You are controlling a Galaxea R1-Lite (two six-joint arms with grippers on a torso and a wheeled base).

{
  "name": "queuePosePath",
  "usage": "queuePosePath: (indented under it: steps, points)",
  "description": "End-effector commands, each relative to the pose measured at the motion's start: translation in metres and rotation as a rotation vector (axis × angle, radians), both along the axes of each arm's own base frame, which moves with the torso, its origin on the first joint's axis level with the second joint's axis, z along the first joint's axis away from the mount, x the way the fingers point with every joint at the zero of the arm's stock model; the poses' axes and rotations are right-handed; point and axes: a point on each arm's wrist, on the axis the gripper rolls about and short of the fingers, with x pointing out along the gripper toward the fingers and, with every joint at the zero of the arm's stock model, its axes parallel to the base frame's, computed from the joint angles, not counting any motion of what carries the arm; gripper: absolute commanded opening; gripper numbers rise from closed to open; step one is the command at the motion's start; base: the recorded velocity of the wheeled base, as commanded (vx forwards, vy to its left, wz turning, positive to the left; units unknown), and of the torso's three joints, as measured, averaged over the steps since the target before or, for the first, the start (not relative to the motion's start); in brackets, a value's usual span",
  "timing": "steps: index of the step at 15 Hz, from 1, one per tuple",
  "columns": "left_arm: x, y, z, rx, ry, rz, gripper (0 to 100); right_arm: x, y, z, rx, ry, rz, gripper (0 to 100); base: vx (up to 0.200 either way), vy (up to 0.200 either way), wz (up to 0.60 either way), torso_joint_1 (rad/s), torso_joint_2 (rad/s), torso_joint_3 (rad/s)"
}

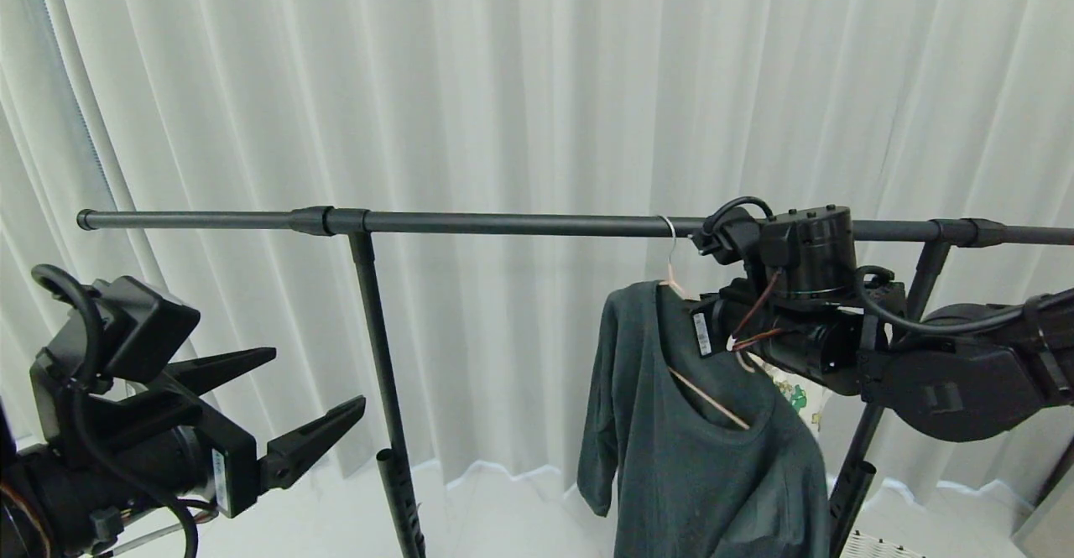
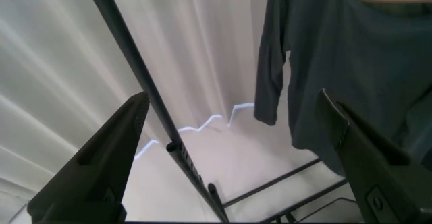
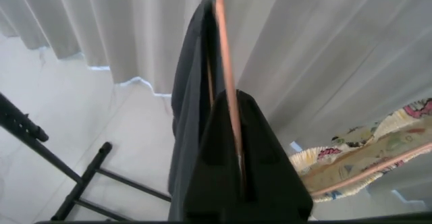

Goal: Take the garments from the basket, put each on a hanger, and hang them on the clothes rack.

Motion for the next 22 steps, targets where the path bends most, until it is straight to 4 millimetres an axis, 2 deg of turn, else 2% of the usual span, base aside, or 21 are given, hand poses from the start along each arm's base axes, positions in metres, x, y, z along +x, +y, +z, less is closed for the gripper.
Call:
queuePosePath:
  steps: [1,3,6,9,15,22]
  points:
    - [0.001,0.001,0.0,0.002,0.0,0.008,100,-0.011,-0.001,0.016,0.024,-0.034,0.018,100,0.0,0.0,0.0,0.0,0.0,0.0]
    - [0.001,0.002,0.0,0.003,0.0,0.025,100,-0.02,-0.005,0.029,0.047,-0.064,0.027,100,0.0,0.0,0.0,0.0,0.0,0.0]
    - [0.004,0.01,0.002,0.006,-0.007,0.085,100,-0.04,-0.02,0.063,0.101,-0.148,0.037,100,0.0,0.0,0.0,0.0,0.0,0.0]
    - [0.01,0.025,0.004,0.026,-0.012,0.23,100,-0.065,-0.047,0.083,0.049,-0.192,0.04,100,0.0,0.0,0.0,0.0,0.0,0.0]
    - [0.015,0.034,0.001,0.081,0.002,0.411,100,-0.077,-0.118,0.09,-0.152,-0.259,-0.125,100,0.0,0.0,0.0,0.0,0.0,0.0]
    - [0.015,0.035,0.002,0.09,-0.01,0.45,100,-0.088,-0.157,0.089,-0.203,-0.273,-0.269,100,-0.2,0.0,0.0,0.0,0.0,0.002]
